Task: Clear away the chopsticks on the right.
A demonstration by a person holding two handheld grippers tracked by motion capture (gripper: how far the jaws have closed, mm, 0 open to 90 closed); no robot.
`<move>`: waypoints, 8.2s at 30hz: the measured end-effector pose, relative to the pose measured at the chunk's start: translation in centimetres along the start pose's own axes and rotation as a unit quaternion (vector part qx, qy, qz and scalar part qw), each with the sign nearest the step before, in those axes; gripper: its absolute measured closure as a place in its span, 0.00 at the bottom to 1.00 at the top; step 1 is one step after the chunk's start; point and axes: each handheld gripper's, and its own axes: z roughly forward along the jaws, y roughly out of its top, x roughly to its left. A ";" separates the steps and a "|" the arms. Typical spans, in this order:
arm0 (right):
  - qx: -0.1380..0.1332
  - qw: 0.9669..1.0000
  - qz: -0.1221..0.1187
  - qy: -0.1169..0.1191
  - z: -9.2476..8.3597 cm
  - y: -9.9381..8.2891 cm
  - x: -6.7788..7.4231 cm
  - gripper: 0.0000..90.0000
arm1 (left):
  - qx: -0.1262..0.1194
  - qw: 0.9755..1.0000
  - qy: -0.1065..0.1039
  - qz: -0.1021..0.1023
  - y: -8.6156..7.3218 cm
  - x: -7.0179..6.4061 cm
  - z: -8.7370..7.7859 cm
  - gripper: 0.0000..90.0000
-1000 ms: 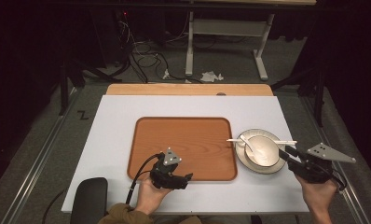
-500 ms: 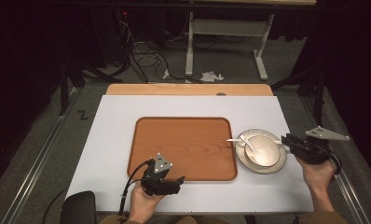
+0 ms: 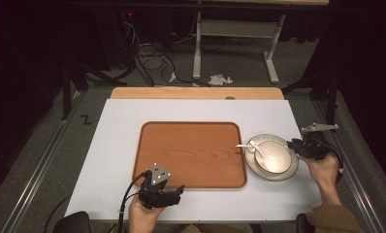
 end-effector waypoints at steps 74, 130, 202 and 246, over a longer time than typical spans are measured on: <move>-0.075 0.996 -0.021 0.047 -5.4 -1.5 2.2 0.95 | 0.025 0.998 -0.051 0.035 1.8 -0.4 2.6 0.30; -0.022 0.990 -0.078 0.119 -0.6 1.1 16.3 0.95 | 0.018 0.996 -0.069 0.055 3.2 -0.8 3.5 0.30; -0.007 0.989 -0.110 0.100 1.4 1.9 17.7 0.78 | 0.019 0.998 -0.051 0.037 2.3 -0.2 2.5 0.30; -0.092 0.995 0.034 0.000 -6.3 -2.8 3.6 0.82 | 0.026 0.996 -0.063 0.059 3.3 -0.7 3.8 0.30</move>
